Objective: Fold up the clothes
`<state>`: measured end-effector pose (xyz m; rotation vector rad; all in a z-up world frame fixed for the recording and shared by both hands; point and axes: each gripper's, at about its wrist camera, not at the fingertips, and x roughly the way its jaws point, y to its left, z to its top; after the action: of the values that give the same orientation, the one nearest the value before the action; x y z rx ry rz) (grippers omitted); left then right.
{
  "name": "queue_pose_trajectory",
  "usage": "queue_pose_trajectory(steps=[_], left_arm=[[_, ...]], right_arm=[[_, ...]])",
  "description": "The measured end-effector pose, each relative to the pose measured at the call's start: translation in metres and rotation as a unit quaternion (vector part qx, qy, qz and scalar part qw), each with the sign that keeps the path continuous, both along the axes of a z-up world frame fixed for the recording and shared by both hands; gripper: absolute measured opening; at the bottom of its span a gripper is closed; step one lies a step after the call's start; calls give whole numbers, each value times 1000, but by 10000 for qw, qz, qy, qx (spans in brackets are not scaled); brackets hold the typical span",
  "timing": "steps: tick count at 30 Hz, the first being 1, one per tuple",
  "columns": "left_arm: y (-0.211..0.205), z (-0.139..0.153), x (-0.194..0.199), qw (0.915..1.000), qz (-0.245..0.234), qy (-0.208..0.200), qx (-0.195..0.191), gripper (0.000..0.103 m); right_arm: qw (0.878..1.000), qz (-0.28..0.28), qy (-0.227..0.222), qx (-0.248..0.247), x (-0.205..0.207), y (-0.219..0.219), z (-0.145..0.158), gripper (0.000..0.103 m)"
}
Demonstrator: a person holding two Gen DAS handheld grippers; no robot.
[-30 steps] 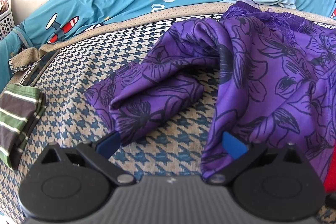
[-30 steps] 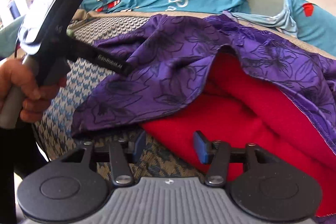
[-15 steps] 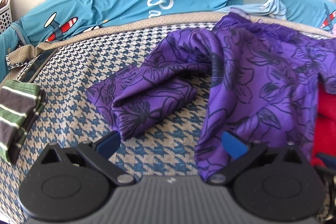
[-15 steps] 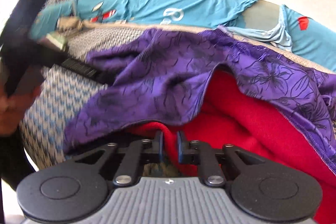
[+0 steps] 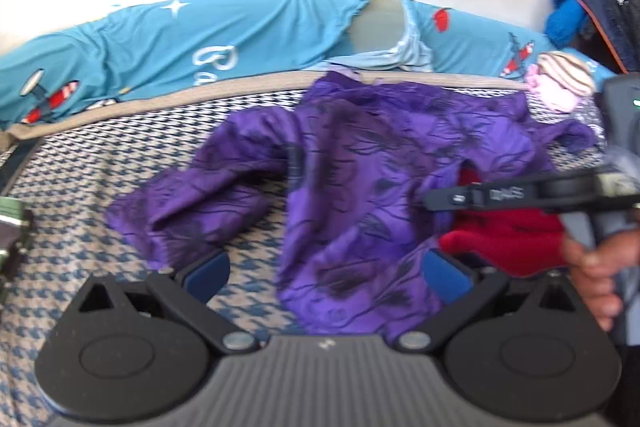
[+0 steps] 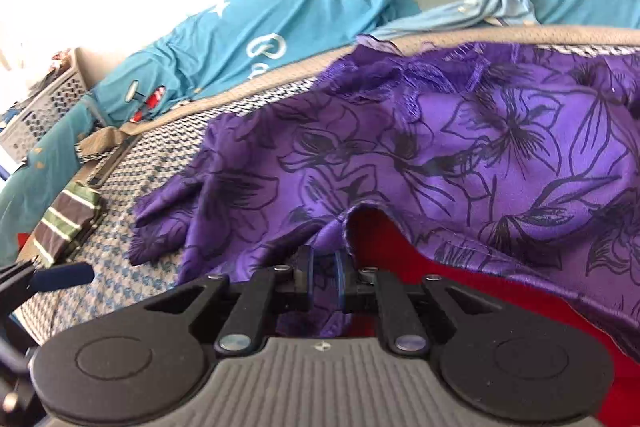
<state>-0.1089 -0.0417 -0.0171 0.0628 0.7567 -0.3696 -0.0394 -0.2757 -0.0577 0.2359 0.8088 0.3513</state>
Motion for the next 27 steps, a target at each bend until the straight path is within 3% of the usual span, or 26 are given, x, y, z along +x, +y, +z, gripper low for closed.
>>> queue_pose_trajectory(steps=[3, 7, 10, 19, 23, 27], left_arm=[[-10, -4, -1, 9997, -223, 96, -35, 103], [-26, -23, 1, 9985, -358, 307, 263, 103], [-27, -30, 3, 9978, -37, 249, 612, 103], [21, -23, 20, 9933, 1027, 499, 183, 103], [34, -22, 23, 9897, 1317, 532, 171, 103], [36, -21, 25, 9892, 1354, 529, 165, 103]], right_arm=[[10000, -32, -2, -10, 1, 1, -3, 11], [9997, 16, -181, -134, -6, 0, 1, 11], [9994, 85, -309, -161, -21, 1, 5, 11], [9969, 318, -681, -239, -65, 7, 18, 17], [9942, 790, -688, -247, -87, 28, 15, 20], [9894, 1299, -634, -129, -103, 50, 9, 31]])
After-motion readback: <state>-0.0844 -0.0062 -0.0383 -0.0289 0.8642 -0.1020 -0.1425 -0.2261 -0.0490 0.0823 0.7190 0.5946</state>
